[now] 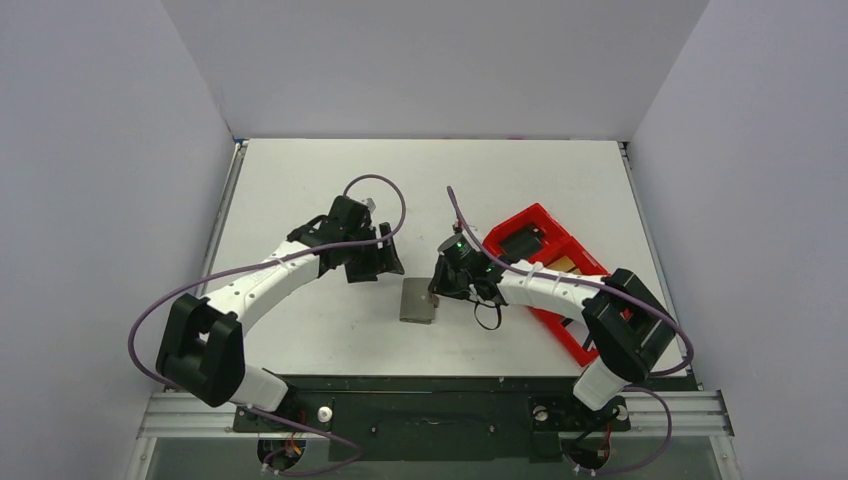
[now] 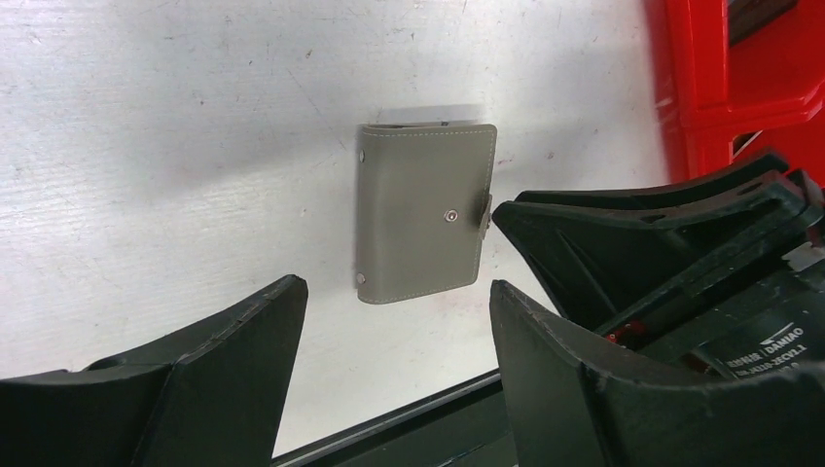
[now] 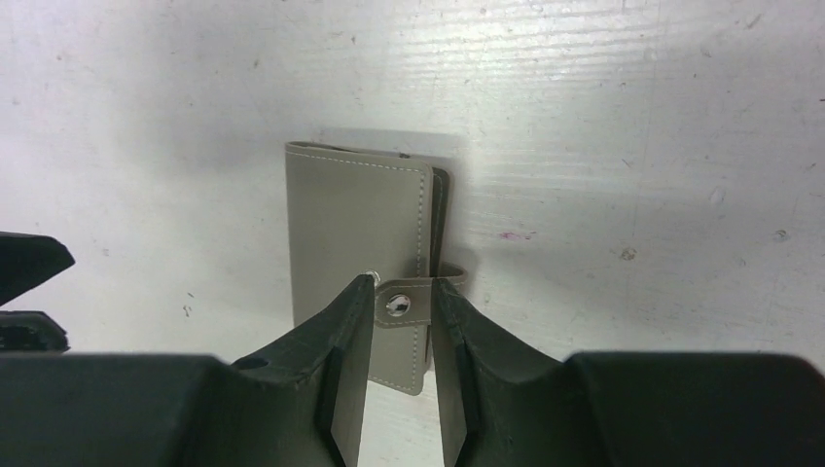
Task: Take the credit cards out of the card holder
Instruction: Reset both arms
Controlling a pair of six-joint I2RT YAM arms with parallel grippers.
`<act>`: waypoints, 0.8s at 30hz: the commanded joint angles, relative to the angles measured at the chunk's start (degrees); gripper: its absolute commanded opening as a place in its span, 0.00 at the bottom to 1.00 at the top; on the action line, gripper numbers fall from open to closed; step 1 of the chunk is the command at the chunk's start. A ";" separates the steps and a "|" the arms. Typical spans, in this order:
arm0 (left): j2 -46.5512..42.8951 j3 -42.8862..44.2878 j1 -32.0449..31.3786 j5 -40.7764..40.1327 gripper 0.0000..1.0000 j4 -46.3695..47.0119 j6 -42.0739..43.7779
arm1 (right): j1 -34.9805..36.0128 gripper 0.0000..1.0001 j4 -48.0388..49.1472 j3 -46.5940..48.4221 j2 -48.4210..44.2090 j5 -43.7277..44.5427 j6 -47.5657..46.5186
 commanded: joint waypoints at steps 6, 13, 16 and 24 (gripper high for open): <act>-4.43 2.57 0.45 -0.57 0.67 -1.09 4.08 | -2.06 0.26 -4.29 4.17 -5.11 1.88 -1.70; -9.10 4.36 1.70 -1.77 0.67 -1.83 6.13 | -3.49 0.43 -6.48 5.86 -12.98 4.30 -2.67; -10.82 5.21 1.95 -3.23 0.67 -2.51 7.23 | -3.90 0.53 -7.00 6.39 -16.56 5.40 -3.18; -14.59 6.02 3.06 -4.91 0.67 -3.65 8.15 | -4.49 0.60 -8.31 6.85 -22.57 7.66 -4.68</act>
